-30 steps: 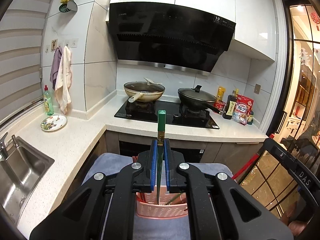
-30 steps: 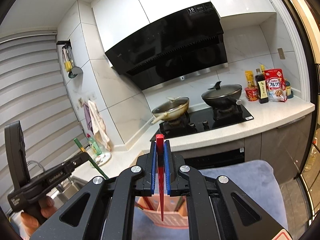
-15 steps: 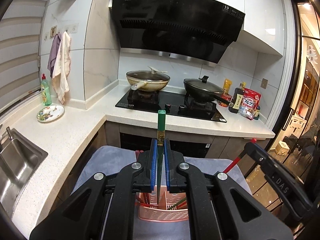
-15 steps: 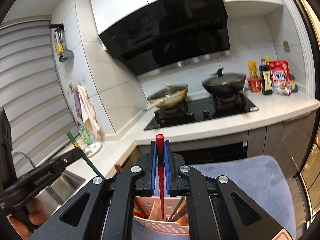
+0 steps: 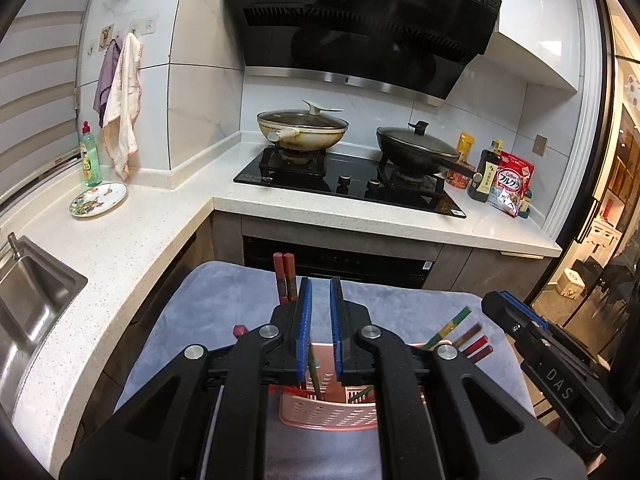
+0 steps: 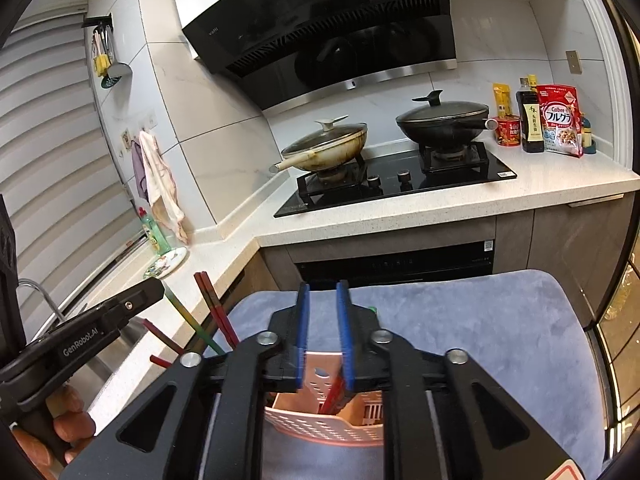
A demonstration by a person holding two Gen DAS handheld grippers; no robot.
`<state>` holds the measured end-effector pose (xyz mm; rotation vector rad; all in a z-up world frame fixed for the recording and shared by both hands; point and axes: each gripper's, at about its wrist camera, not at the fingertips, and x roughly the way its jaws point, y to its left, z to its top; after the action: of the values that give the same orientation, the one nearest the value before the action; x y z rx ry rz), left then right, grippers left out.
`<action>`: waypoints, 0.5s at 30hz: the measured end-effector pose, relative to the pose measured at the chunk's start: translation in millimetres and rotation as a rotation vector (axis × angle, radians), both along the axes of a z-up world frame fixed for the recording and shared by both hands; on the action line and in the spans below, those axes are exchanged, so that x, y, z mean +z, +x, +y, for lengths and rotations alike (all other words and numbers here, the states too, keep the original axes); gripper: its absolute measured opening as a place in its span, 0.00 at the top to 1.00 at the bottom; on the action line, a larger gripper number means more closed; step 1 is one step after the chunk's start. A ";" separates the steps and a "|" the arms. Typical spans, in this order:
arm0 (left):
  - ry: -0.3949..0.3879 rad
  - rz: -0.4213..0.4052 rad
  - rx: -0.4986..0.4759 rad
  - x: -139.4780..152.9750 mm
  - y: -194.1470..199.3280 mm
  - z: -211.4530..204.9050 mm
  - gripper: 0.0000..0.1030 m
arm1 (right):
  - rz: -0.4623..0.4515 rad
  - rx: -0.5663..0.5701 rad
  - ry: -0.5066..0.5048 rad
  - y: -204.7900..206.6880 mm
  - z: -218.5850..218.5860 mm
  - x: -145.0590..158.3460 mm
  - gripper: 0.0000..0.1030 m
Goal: Organize utensils
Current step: 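Lift both chopsticks into the pink holder while both tools open to release them, then withdraw both open tools back from the pink holder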
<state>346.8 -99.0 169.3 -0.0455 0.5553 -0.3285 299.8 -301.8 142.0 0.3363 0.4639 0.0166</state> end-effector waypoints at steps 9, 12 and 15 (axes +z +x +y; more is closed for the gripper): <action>0.018 -0.020 0.032 4.1 -22.3 7.7 0.51 | -0.024 -0.003 -0.031 -28.5 4.1 14.0 0.63; 0.038 -0.026 0.046 3.5 -34.8 9.8 0.47 | -0.022 0.001 -0.059 -43.0 8.6 14.6 0.59; 0.053 -0.014 0.053 -0.3 -47.4 12.0 0.45 | -0.016 0.003 -0.074 -57.1 12.9 13.1 0.54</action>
<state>299.3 -87.0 169.0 -0.0065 0.5481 -0.2624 242.7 -289.0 155.0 0.2625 0.4481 0.0050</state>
